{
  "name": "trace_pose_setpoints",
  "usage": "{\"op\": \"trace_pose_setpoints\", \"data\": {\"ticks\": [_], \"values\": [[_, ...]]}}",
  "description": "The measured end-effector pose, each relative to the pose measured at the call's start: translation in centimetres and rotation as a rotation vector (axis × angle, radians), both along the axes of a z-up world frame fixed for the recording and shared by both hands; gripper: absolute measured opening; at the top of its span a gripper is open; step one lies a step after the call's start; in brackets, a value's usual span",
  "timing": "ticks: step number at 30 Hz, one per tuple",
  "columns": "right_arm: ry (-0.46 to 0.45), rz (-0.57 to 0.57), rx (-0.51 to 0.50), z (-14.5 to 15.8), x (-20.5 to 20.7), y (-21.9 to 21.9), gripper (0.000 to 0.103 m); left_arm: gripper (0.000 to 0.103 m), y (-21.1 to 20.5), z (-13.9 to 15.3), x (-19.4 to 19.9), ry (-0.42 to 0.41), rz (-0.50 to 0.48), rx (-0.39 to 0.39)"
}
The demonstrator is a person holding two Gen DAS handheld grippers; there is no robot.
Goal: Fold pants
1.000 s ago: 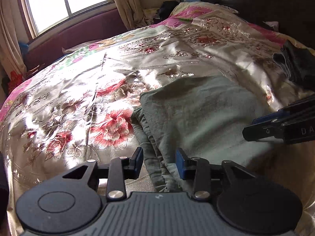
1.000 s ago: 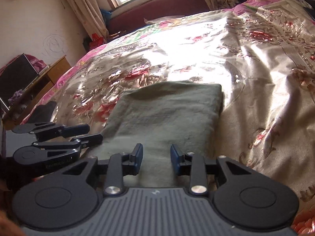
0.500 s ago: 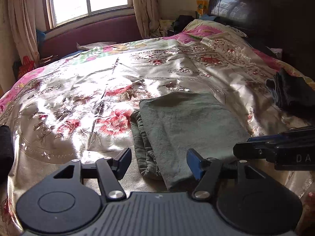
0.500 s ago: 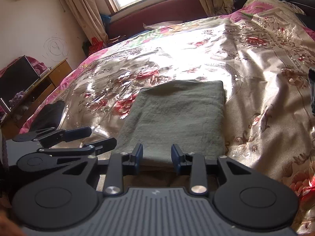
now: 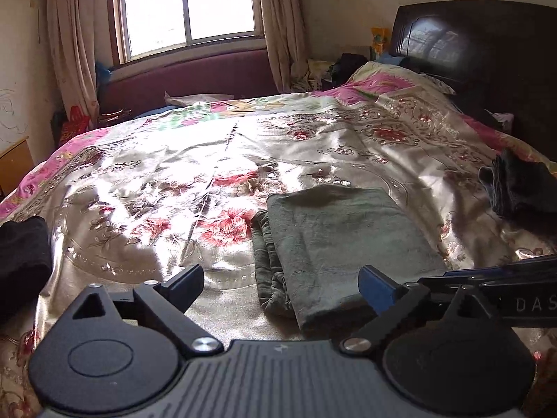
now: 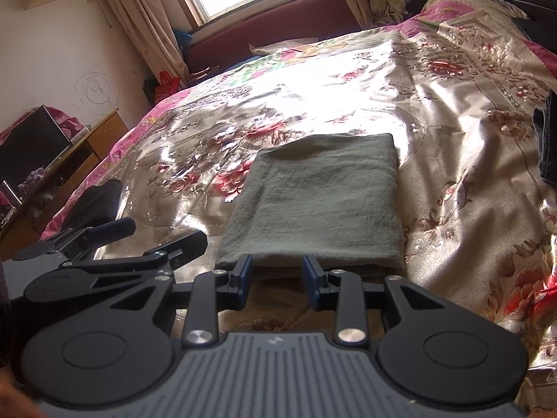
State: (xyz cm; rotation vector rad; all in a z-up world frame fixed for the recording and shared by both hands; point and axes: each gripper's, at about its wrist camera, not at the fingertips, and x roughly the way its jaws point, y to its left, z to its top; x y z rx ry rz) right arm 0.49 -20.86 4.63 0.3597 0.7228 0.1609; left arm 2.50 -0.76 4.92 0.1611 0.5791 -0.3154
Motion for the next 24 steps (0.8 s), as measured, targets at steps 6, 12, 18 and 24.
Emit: {"op": "trace_pose_setpoints", "data": {"ticks": [6, 12, 18, 24], "values": [[-0.005, -0.008, 0.008, 0.1, -0.5, 0.2, 0.034, 0.103, 0.6, 0.0, -0.6, 0.011, 0.016, -0.025], [-0.006, -0.006, 0.011, 0.1, -0.9, 0.4, 0.034, 0.103, 0.7, 0.0, -1.2, 0.009, 0.024, -0.022], [-0.01, -0.006, 0.008, 0.1, -1.3, 0.7, 0.034, 0.103, 1.0, 0.0, -1.7, 0.006, 0.036, -0.023], [-0.011, 0.002, 0.009, 0.1, -1.5, 0.9, 0.034, 0.103, 1.1, 0.2, -2.2, 0.001, 0.042, -0.01]]}}
